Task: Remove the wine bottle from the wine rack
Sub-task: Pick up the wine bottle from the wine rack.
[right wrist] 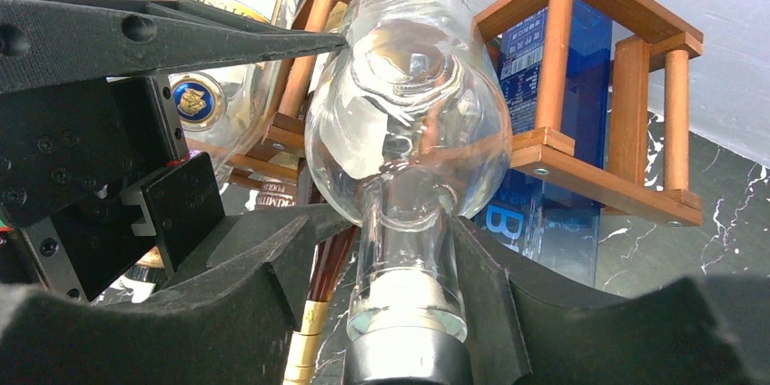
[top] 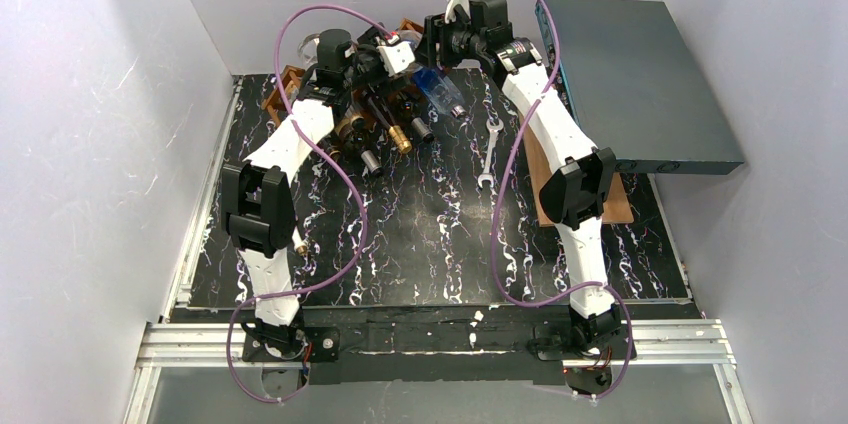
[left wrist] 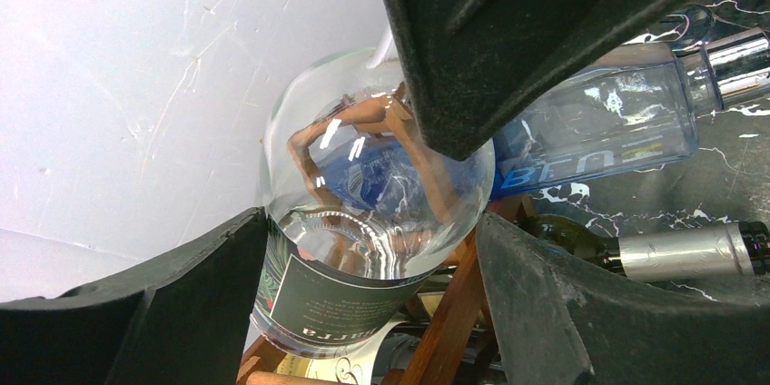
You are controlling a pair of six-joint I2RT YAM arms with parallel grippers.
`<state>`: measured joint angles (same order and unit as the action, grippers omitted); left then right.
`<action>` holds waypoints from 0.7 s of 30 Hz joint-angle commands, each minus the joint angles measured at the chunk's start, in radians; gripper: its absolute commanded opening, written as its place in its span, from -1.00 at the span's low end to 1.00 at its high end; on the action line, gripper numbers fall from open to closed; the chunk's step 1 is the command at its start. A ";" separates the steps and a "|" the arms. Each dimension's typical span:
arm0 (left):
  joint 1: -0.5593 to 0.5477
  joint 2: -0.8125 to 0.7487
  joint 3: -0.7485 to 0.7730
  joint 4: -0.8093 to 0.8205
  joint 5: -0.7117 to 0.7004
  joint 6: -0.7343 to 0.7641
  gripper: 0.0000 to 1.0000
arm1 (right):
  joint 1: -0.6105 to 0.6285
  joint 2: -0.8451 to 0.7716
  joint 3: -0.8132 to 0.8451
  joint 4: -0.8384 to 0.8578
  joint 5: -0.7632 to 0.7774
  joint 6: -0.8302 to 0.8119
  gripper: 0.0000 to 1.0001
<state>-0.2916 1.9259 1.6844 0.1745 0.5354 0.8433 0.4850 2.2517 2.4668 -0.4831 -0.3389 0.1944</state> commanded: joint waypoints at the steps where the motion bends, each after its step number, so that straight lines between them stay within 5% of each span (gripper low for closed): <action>1: -0.015 0.020 0.020 -0.032 0.023 -0.023 0.39 | 0.002 -0.039 0.080 0.087 -0.021 -0.019 0.24; 21: -0.014 0.022 0.028 -0.026 0.023 -0.039 0.39 | -0.034 -0.069 0.068 0.077 -0.037 -0.009 0.03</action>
<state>-0.2916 1.9263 1.6848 0.1783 0.5358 0.8341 0.4694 2.2513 2.4741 -0.4831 -0.3172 0.1825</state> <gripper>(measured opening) 0.759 0.523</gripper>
